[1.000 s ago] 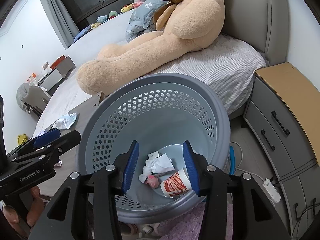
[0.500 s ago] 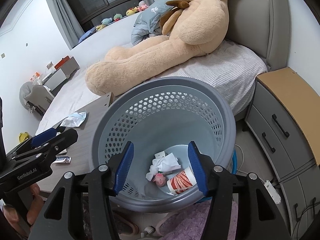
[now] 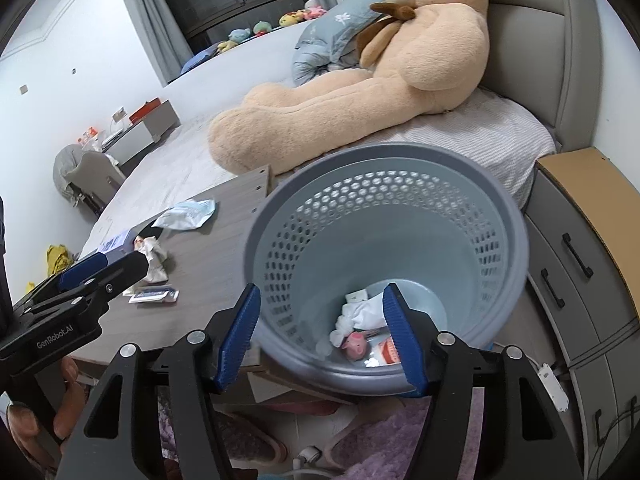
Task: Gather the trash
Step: 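Move both tools back toward the card pack and crumpled tissues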
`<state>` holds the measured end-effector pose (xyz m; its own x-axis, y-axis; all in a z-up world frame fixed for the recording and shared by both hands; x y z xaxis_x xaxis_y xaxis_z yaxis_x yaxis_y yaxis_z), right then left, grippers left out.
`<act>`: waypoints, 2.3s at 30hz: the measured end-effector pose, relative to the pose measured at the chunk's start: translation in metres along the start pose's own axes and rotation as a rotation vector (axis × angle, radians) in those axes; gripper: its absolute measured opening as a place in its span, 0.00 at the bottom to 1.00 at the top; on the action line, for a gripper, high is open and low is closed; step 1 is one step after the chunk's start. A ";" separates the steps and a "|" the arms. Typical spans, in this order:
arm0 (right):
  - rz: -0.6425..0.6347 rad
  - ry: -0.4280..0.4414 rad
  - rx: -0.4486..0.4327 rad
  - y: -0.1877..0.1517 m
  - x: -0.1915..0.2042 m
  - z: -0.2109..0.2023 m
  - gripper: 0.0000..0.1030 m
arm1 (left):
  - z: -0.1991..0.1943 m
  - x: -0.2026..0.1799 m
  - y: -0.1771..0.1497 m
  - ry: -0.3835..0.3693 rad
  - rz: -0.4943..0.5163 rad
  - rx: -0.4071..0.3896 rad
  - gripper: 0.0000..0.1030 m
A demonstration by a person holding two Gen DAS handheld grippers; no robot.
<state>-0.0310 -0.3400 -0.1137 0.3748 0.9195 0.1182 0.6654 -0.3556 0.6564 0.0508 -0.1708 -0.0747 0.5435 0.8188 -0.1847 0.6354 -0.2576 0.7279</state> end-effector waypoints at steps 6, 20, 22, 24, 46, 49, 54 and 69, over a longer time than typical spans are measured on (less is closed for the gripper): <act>-0.058 0.040 0.003 -0.008 0.043 -0.003 0.61 | -0.022 0.043 -0.015 0.065 -0.051 -0.020 0.87; -0.223 0.123 0.060 -0.021 0.140 0.021 0.62 | -0.058 0.135 -0.042 0.205 -0.173 -0.047 0.87; -0.256 0.129 0.061 -0.023 0.154 0.026 0.62 | -0.062 0.144 -0.043 0.217 -0.184 -0.052 0.87; -0.278 0.133 0.061 -0.023 0.165 0.030 0.62 | -0.064 0.152 -0.045 0.223 -0.195 -0.052 0.87; -0.661 0.150 0.083 -0.027 0.242 0.082 0.62 | -0.060 0.209 -0.068 0.257 -0.320 -0.016 0.87; -0.680 0.149 0.076 -0.026 0.244 0.084 0.62 | -0.059 0.210 -0.068 0.256 -0.322 -0.012 0.87; -0.705 0.144 0.069 -0.026 0.246 0.086 0.62 | -0.058 0.210 -0.069 0.253 -0.321 -0.007 0.87; -0.686 0.235 0.117 -0.048 0.254 0.061 0.57 | -0.063 0.210 -0.067 0.259 -0.327 -0.023 0.87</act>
<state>0.0723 -0.0994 -0.1608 -0.2902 0.9488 -0.1250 0.7703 0.3091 0.5577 0.0877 0.0507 -0.1204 0.1577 0.9583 -0.2382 0.7378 0.0460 0.6735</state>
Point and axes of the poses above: each gripper's, at about its wrist camera, not at the fingertips, and z roughly the way its jaws point, x to its left, y to its top, the point moved 7 cm from there along z, roughly the way its jaws point, and after that the axes turned 14 degrees about -y, right-handed, at the moved point
